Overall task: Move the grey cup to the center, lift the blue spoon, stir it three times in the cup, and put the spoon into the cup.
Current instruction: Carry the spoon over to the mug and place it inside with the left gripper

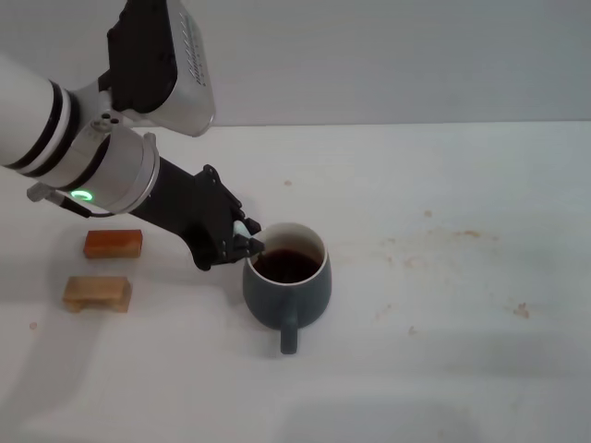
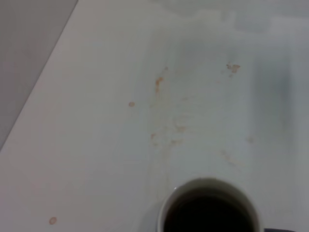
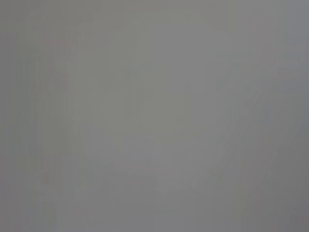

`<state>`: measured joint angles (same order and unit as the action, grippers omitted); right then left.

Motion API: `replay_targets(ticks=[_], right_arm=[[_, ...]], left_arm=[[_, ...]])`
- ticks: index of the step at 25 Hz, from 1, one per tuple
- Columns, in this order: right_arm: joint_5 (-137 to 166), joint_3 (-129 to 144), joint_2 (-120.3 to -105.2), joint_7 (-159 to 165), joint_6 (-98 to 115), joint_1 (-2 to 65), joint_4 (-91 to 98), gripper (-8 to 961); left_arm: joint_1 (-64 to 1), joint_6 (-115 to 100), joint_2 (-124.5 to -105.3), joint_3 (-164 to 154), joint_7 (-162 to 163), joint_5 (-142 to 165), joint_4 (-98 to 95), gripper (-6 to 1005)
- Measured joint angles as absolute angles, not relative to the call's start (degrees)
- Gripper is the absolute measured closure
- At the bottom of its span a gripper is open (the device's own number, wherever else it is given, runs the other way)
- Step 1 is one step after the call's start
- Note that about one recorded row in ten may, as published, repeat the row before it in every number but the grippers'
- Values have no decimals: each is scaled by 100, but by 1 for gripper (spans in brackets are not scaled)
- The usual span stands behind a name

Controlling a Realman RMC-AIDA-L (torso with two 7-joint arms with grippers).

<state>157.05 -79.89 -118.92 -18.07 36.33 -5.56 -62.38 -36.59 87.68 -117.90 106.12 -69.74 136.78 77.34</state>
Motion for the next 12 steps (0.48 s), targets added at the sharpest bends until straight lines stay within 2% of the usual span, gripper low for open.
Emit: replay_targets(ticks=[12], right_arm=[[15708,-8010,-11887,-1811,3583,-451,-6188,840]], left_arm=[[-3672,8616,-11828,9958,-6700,13485,8018,827]])
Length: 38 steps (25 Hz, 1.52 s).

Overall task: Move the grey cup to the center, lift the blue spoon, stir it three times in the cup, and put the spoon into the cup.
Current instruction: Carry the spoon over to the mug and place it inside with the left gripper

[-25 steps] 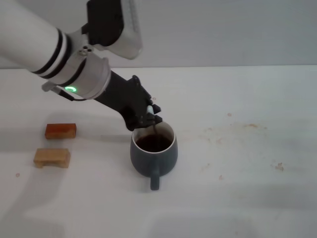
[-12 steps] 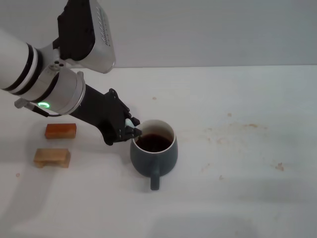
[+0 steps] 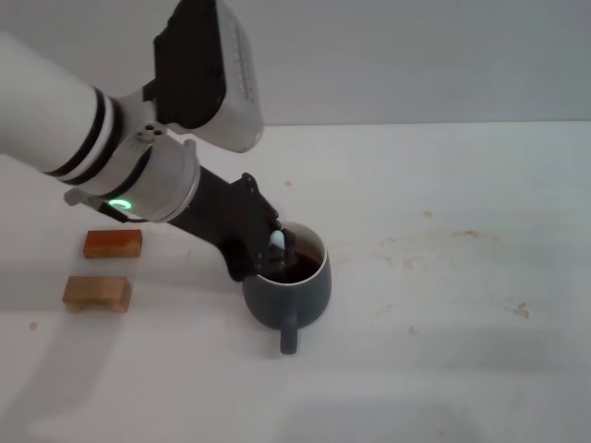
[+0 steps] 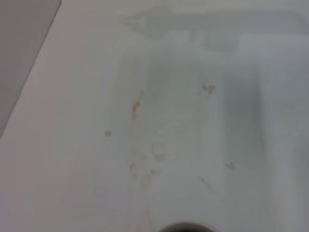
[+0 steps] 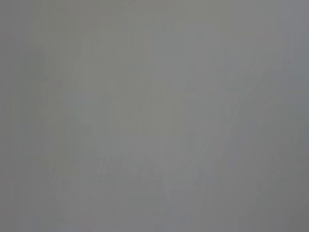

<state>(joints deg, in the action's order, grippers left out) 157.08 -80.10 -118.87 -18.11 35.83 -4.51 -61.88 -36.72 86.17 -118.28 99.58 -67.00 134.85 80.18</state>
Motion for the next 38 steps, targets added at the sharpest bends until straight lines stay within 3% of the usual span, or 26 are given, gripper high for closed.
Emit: replay_targets(ticks=[14,38], right_arm=[[15707,-8033,-11882,-1811,3583,-454,-6160,840],[15705,-8021,-11874,-1811,3436,-264,-6126,839]], left_arm=[[-4170,7903,-11789,10209,-7020,13512,7036,846],[-3063,8718,-11816,9942,-6334,13641,8651,854]])
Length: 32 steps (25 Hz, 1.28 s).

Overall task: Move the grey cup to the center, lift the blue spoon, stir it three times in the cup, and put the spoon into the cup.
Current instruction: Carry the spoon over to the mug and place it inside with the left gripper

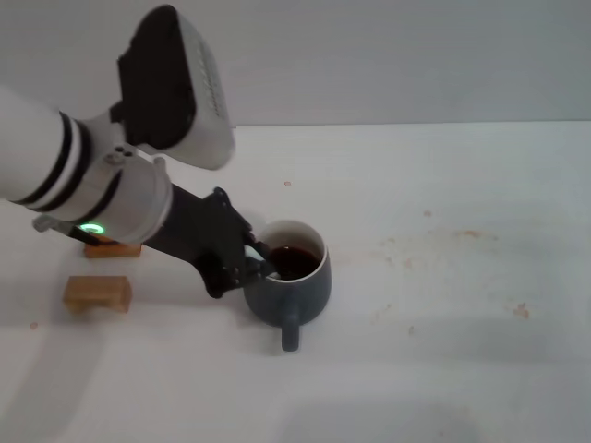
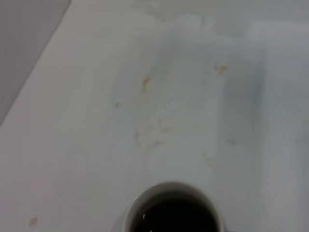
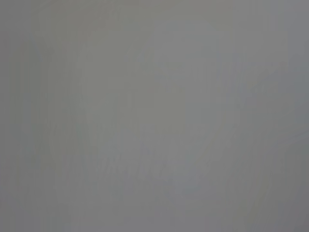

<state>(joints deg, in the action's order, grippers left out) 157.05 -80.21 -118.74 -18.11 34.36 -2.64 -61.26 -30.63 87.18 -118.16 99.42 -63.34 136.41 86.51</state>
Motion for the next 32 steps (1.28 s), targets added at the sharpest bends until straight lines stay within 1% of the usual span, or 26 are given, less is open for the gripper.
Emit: replay_targets(ticks=[7,15,20,27,29,30,31,32], right_arm=[[15847,-8027,-11881,-1811,3436,-304,-6128,840],[15856,-8017,-11878,-1810,3440,-401,-6197,841],[15856,-8029,-11880,-1811,3440,-472,-6246,841],[15877,-8020,-11883,-1811,3437,-483,-6268,841],[15911,-8017,-11883,-1811,3412,-474,-6284,841],[15922,-8018,-11883,-1810,3395,-466,-6291,841],[15924,-8020,-11883,-1810,3361,-439,-6302,841],[15925,-8020,-11883,-1811,3357,-423,-6303,840]], left_arm=[[-3209,8316,-11823,9657,-6259,13356,8610,853],[-3720,7815,-11807,9677,-6524,13362,7789,854],[-3773,7647,-11790,9951,-6756,13396,7455,849],[-3711,7696,-11768,10304,-6874,13427,7411,840],[-3454,7866,-11768,10550,-6893,13618,7586,837],[-3454,7866,-11768,10550,-6893,13618,7586,836],[-3219,8020,-11783,10580,-6843,13609,7816,834],[-3190,8041,-11785,10580,-6835,13603,7846,833]])
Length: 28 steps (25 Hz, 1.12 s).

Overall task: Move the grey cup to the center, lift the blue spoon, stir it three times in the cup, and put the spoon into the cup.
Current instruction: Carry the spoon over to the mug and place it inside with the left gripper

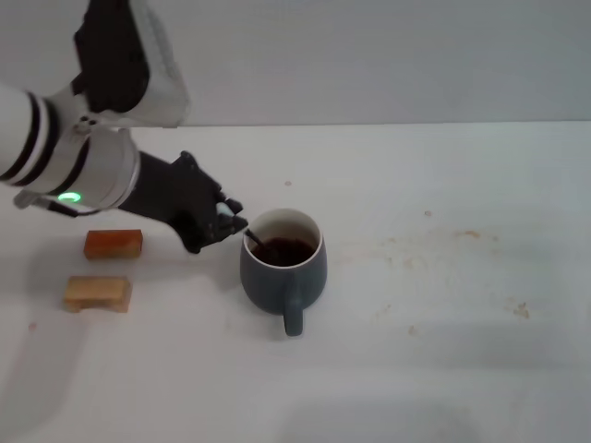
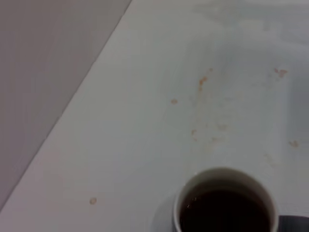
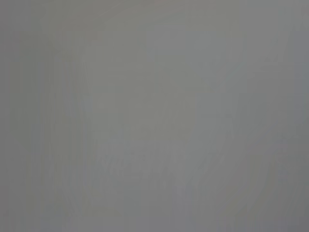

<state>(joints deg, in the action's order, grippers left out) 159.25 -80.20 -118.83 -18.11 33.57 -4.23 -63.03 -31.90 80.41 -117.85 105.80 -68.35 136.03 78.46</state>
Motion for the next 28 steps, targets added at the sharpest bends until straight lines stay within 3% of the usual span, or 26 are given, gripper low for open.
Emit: replay_targets(ticks=[7,25,28], right_arm=[[15933,-8004,-11883,-1811,3355,-337,-6304,840],[15995,-8016,-11883,-1811,3382,-379,-6301,840],[15996,-8020,-11883,-1811,3389,-384,-6298,840]], left_arm=[[-2855,8107,-11814,10158,-6616,13427,8189,824],[-2851,7424,-11820,9856,-6559,12756,7903,800],[-2782,7283,-11817,9858,-6572,12676,7941,749]])
